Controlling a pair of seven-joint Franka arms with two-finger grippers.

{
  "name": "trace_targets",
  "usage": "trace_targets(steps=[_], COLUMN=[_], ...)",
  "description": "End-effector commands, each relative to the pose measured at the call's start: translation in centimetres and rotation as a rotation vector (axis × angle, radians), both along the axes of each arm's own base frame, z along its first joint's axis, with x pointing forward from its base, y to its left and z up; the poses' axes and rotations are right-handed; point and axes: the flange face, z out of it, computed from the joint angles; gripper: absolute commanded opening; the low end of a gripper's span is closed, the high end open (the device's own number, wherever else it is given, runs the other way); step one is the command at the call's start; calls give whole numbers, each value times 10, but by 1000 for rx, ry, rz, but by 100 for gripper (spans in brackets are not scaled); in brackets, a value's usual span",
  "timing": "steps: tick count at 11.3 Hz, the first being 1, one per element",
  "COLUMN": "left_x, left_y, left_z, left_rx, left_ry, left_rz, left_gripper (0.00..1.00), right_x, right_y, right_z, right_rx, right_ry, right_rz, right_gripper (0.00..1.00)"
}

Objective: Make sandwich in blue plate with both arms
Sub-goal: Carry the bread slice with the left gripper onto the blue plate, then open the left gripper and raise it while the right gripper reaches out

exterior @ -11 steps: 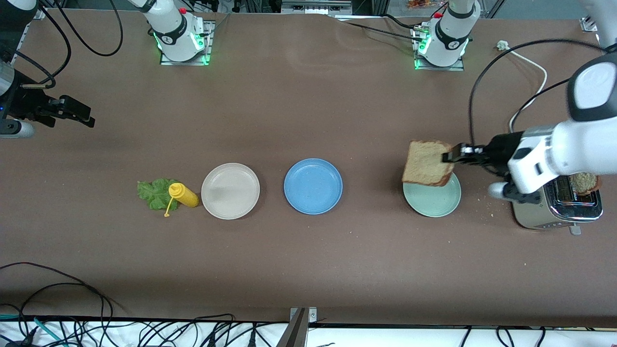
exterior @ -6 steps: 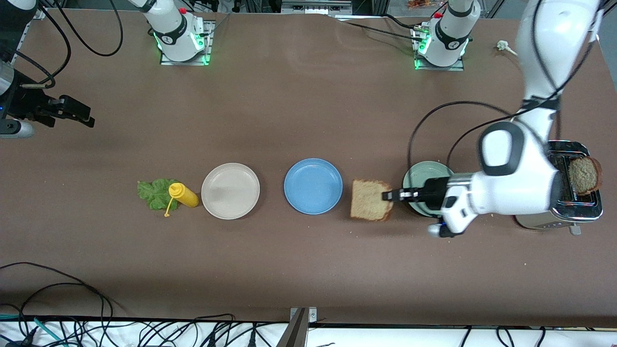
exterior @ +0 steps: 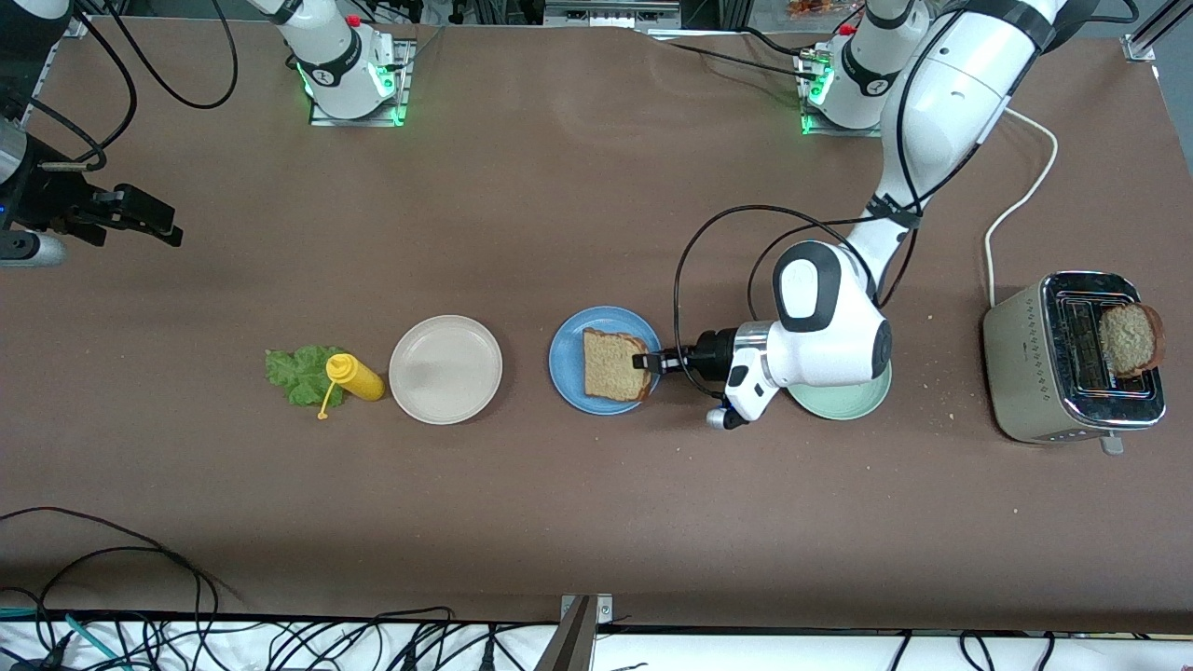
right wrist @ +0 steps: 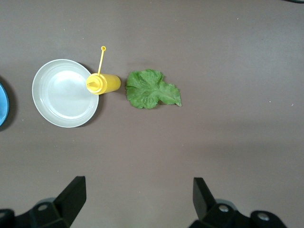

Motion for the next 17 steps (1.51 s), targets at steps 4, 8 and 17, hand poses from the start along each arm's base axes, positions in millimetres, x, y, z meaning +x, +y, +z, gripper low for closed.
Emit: trace_targets(steps=[4,8,17], left_x=[-30,-16,19], left_y=[10,33,142], left_z=[-34,-27,98], left_rx=[-148,-157,430], left_ry=[-157,-284,-467], left_rz=[-51,-115,-429], left_gripper=[41,100,100], right_x=[-1,0,3], right_y=[-1,-1,2], right_z=[5,7,3], right_rx=[16,16,5], right_ry=[2,-2,-1], right_rz=[-8,-8,9], right_gripper=[100,100,100])
